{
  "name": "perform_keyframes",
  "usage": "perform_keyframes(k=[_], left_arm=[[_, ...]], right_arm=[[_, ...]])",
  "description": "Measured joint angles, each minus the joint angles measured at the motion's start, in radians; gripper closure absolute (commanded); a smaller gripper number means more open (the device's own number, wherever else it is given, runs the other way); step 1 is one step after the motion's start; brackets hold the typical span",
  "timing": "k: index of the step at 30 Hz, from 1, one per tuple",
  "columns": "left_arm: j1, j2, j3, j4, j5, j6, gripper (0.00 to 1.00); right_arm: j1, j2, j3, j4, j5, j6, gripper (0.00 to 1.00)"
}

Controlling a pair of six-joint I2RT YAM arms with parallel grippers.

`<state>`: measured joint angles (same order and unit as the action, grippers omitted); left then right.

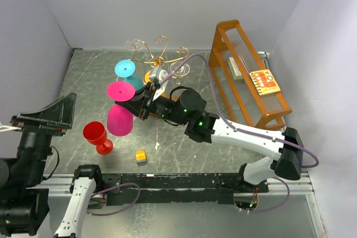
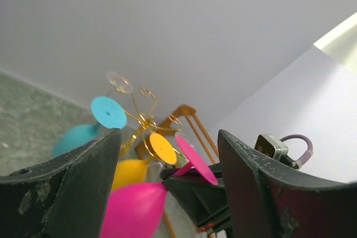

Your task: Place the wine glass upside down on the wine glass rack

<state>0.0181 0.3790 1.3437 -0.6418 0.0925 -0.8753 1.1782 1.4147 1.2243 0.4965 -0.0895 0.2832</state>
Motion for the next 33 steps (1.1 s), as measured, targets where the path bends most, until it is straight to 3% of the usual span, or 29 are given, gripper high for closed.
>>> perform_keyframes(k=[10,17,25,33], left_arm=[[0.000,0.038,-0.058,0.014,0.172,-0.229,0.14],[0.000,0.013,-0.158,0.070,0.253,-0.365,0.21],[0.000,-0.028,-0.208,0.052,0.241,-0.447,0.26],[0.000,-0.033,-0.264,0.055,0.256,-0.496,0.41]], right_arm=[[0.000,0.008,-0.009,0.097,-0.108,-0.154,1.00],[0.000,0.052,-0.009,0.135,-0.158,-0.190,1.00],[0.000,0.112,-0.007,0.124,-0.185,-0.196,1.00],[0.000,0.114,0.003,0.113,-0.190,-0.241,1.00]])
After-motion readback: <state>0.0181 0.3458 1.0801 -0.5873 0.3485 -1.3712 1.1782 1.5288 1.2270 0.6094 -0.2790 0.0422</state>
